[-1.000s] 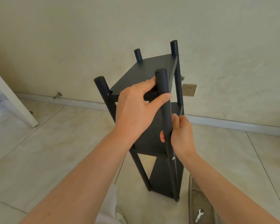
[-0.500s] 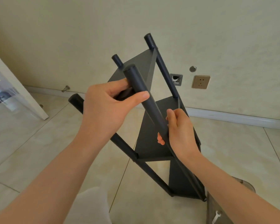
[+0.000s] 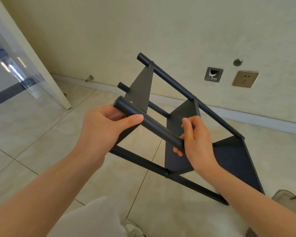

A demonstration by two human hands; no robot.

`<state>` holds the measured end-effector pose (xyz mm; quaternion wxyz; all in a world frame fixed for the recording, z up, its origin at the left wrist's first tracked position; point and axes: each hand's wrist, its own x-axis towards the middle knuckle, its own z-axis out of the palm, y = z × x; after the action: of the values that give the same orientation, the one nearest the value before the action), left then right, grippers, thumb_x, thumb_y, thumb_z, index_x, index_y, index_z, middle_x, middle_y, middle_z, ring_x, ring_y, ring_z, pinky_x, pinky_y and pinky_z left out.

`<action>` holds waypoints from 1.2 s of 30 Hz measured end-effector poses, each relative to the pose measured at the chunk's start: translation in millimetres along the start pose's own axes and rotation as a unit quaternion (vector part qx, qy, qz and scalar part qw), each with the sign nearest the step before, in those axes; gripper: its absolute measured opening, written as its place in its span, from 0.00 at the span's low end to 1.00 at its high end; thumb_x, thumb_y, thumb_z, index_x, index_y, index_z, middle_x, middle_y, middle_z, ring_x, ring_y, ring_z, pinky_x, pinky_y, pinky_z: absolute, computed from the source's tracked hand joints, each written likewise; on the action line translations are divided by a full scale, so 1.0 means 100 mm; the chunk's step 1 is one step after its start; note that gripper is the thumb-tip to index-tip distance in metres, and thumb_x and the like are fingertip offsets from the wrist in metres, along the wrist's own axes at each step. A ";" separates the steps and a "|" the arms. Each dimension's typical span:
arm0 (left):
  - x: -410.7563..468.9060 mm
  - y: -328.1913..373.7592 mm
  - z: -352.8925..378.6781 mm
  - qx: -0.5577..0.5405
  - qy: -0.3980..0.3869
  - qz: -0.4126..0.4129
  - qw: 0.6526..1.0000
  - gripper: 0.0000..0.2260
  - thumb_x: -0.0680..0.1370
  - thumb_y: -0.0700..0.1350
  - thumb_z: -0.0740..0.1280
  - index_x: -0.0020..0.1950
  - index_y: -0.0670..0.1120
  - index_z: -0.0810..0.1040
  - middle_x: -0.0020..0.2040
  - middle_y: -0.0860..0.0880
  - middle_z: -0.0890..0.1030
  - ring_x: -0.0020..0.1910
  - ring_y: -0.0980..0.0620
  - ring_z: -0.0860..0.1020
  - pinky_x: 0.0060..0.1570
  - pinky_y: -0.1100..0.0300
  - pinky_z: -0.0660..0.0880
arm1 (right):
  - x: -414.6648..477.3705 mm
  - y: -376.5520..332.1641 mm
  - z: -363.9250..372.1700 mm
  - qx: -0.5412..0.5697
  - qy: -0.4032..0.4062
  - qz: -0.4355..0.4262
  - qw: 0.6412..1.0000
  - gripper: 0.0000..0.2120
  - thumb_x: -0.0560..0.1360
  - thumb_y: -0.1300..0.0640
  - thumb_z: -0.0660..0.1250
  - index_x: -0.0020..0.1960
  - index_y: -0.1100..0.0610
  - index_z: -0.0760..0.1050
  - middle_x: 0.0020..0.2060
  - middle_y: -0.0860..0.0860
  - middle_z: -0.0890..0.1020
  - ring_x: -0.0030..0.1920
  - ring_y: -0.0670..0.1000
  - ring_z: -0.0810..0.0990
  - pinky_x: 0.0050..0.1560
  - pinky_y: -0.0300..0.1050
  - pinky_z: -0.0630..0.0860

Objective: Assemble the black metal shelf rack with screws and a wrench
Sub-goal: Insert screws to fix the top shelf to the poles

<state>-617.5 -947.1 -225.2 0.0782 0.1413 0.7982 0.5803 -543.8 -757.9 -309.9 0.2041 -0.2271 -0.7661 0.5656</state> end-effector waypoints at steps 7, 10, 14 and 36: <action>0.14 -0.85 -0.17 -0.018 0.002 -0.084 0.996 0.22 0.61 0.56 0.75 0.54 0.55 0.84 0.44 0.59 0.86 0.44 0.69 0.81 0.44 0.65 0.65 | 0.08 0.42 0.40 -0.076 -0.039 -0.006 0.996 0.05 0.81 0.46 0.56 0.50 0.47 0.67 0.32 0.52 0.80 0.29 0.48 0.81 0.28 0.35 0.76; 0.16 -1.31 -0.15 -0.061 0.018 -0.129 0.990 0.20 0.61 0.54 0.76 0.52 0.55 0.85 0.45 0.57 0.87 0.47 0.67 0.82 0.47 0.64 0.65 | 0.12 0.65 0.60 -0.126 -0.067 -0.010 0.990 0.04 0.79 0.44 0.54 0.47 0.42 0.63 0.31 0.49 0.79 0.29 0.46 0.81 0.29 0.36 0.78; 0.12 -1.88 -0.07 -0.118 0.025 -0.180 0.976 0.23 0.60 0.53 0.77 0.54 0.54 0.85 0.48 0.53 0.87 0.49 0.62 0.84 0.50 0.63 0.66 | 0.17 0.99 0.75 -0.185 -0.105 -0.001 0.977 0.11 0.73 0.39 0.50 0.50 0.44 0.64 0.31 0.47 0.79 0.30 0.48 0.81 0.31 0.40 0.81; -0.14 -3.02 0.52 -0.159 0.028 -0.220 0.962 0.15 0.69 0.34 0.77 0.50 0.48 0.81 0.49 0.50 0.87 0.48 0.50 0.85 0.44 0.67 0.79 | 0.22 1.84 0.67 -0.286 -0.211 0.034 0.934 0.16 0.71 0.34 0.46 0.46 0.44 0.63 0.32 0.49 0.79 0.33 0.50 0.82 0.33 0.50 0.82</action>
<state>-629.9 -991.0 -528.1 0.2031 -0.0687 0.7086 0.6722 -577.7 -749.8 -503.6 -0.0549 -0.1774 -0.9128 0.3637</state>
